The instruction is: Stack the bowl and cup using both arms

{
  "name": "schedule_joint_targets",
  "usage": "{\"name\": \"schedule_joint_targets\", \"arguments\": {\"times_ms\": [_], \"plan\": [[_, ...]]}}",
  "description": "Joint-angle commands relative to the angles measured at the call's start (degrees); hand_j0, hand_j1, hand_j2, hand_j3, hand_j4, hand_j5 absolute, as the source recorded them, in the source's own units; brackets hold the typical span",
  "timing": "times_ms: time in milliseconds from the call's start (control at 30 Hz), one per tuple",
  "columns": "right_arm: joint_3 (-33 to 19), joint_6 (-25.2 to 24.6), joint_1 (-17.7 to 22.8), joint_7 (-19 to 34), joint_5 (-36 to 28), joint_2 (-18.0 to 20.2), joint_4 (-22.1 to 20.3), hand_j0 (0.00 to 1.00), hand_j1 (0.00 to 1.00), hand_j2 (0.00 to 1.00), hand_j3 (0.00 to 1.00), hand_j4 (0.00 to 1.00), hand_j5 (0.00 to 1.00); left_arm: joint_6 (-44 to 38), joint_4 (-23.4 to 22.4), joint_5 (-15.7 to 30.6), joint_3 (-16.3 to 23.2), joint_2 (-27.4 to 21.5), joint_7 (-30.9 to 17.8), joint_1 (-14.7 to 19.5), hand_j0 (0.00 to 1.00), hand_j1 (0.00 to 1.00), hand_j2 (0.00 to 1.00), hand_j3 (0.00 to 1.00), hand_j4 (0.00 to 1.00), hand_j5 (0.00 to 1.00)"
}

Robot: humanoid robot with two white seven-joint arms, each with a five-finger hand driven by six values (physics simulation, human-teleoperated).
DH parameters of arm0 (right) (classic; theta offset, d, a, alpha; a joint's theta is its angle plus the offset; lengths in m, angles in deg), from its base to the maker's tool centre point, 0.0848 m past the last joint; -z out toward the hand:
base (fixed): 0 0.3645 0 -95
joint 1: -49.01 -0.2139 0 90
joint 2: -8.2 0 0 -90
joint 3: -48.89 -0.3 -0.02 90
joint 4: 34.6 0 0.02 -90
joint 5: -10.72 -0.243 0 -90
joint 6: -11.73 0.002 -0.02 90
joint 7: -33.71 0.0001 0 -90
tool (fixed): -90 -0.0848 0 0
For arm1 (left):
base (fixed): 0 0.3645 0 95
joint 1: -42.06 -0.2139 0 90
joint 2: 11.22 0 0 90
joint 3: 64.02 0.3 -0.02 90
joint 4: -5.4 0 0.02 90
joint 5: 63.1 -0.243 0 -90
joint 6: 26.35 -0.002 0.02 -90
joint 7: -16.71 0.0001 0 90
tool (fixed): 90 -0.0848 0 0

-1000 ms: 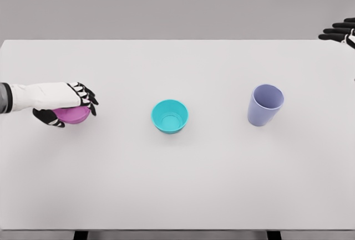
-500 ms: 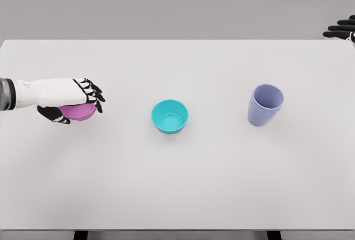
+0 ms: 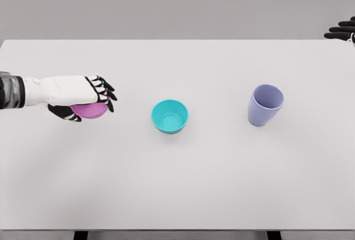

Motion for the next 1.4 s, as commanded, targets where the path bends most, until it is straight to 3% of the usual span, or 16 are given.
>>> {"name": "schedule_joint_targets", "arguments": {"times_ms": [0, 467, 1367], "plan": [[0.0, -0.18, 0.0, -0.03, -0.32, 0.55, -0.01, 1.0, 1.0, 1.0, 1.0, 1.0, 1.0, 0.22, -0.02, 0.07, -0.02, 0.78, 0.05, 0.0, 0.73, 0.73, 0.73, 0.73, 0.73, 0.73], [0.7, -0.18, 2.9, -0.03, -0.32, 0.37, -0.01, 1.0, 1.0, 1.0, 1.0, 1.0, 1.0, 0.14, -0.2, -1.77, -0.02, 5.79, 0.05, 0.88, 0.72, 0.72, 0.72, 0.72, 0.72, 0.72], [3.16, -0.18, 2.81, -0.03, -0.32, 0.37, -0.09, 1.0, 1.0, 1.0, 1.0, 1.0, 1.0, -0.65, -0.46, -4.23, 0.16, 13.61, 0.05, 1.49, 0.73, 0.73, 0.73, 0.73, 0.73, 0.73]]}}
